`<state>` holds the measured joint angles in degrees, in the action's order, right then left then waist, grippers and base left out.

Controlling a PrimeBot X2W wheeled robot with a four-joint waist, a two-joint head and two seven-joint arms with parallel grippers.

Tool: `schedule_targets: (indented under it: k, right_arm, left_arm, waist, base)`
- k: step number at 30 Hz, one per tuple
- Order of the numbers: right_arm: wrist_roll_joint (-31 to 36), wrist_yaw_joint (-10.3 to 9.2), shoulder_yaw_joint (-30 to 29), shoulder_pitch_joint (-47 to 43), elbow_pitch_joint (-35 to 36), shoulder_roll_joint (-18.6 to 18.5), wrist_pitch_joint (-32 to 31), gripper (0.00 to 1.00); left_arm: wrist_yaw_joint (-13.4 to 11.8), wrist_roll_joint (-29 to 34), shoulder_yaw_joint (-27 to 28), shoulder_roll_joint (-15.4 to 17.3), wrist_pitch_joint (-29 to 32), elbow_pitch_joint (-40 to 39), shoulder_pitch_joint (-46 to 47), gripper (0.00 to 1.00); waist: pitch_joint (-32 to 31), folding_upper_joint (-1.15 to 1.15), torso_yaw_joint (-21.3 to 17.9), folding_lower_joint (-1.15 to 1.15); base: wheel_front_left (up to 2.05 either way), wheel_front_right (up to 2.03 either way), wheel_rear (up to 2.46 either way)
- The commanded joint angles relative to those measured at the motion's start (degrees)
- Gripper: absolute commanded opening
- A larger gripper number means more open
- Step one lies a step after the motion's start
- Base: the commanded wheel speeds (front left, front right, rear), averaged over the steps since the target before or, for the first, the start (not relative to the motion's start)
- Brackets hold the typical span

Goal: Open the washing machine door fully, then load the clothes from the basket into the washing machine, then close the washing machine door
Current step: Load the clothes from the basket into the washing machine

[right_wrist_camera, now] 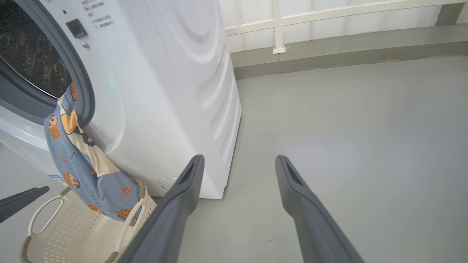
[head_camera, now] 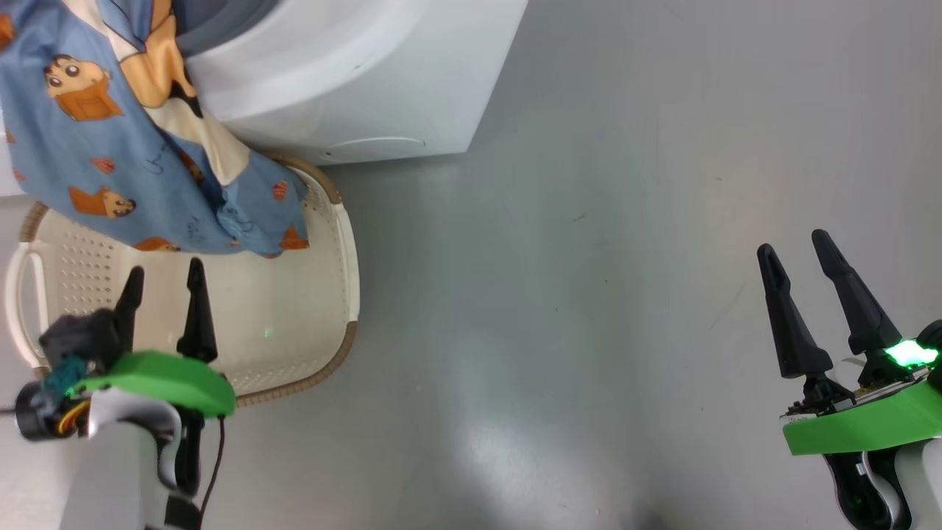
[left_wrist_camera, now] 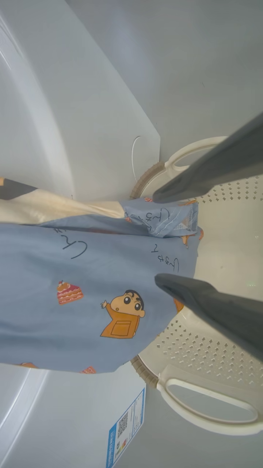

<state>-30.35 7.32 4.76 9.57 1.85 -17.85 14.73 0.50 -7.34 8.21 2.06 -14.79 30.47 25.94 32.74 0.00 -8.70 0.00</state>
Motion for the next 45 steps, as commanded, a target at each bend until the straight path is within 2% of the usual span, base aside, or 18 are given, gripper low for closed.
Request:
schedule_targets:
  k: [1,9,20,32,41,42,44,45]
  right_arm:
    - [0.3,0.17,0.9,-0.1,1.3,-1.2,0.3,1.0]
    - [0.2,0.17,2.1,1.3,1.5,-1.4,0.3,1.0]
    - [0.2,0.17,3.0,2.6,1.9,-1.8,0.3,1.0]
    - [0.0,0.17,3.6,3.8,2.0,-1.5,0.3,1.0]
    - [0.0,0.17,4.1,4.5,2.1,-1.6,0.3,1.0]
    - [0.0,0.17,4.1,4.5,2.1,-1.6,0.3,1.0]
    - [0.0,0.17,4.1,4.6,2.1,-1.6,0.3,1.0]
    - [0.0,0.17,4.1,4.6,2.0,-1.6,0.3,1.0]
  left_arm:
    - [0.3,0.1,1.6,0.9,-0.2,0.0,0.8,1.0]
    - [0.8,1.8,1.8,3.0,-0.2,12.7,10.9,1.0]
    - [0.9,2.5,2.4,6.1,-0.2,22.3,22.4,1.0]
    - [2.6,3.1,1.5,6.9,-0.2,24.0,27.6,1.0]
    - [1.3,2.1,3.2,7.8,-0.2,25.5,30.6,1.0]
    - [1.3,2.0,3.4,8.0,-0.2,25.6,30.9,0.87]
    - [1.3,1.7,3.8,8.2,-0.2,25.7,31.4,0.31]
    - [1.4,1.5,4.0,8.2,-0.2,25.7,31.5,0.2]
  waist:
    - [0.7,0.0,-0.3,0.0]
    - [3.4,0.0,-1.7,0.0]
    - [6.6,0.0,-3.1,0.0]
    - [8.4,0.0,-4.2,0.0]
    - [9.2,0.0,-4.6,0.0]
    - [9.2,0.0,-4.7,0.0]
    - [9.2,0.0,-4.7,0.0]
    - [9.2,0.0,-4.6,0.0]
  base:
    - [0.0,0.0,0.0]
    - [0.0,0.0,0.0]
    - [0.0,0.0,0.0]
    - [0.0,0.0,0.0]
    - [0.0,0.0,0.0]
    - [0.0,0.0,0.0]
    - [0.0,0.0,0.0]
    - [0.0,0.0,0.0]
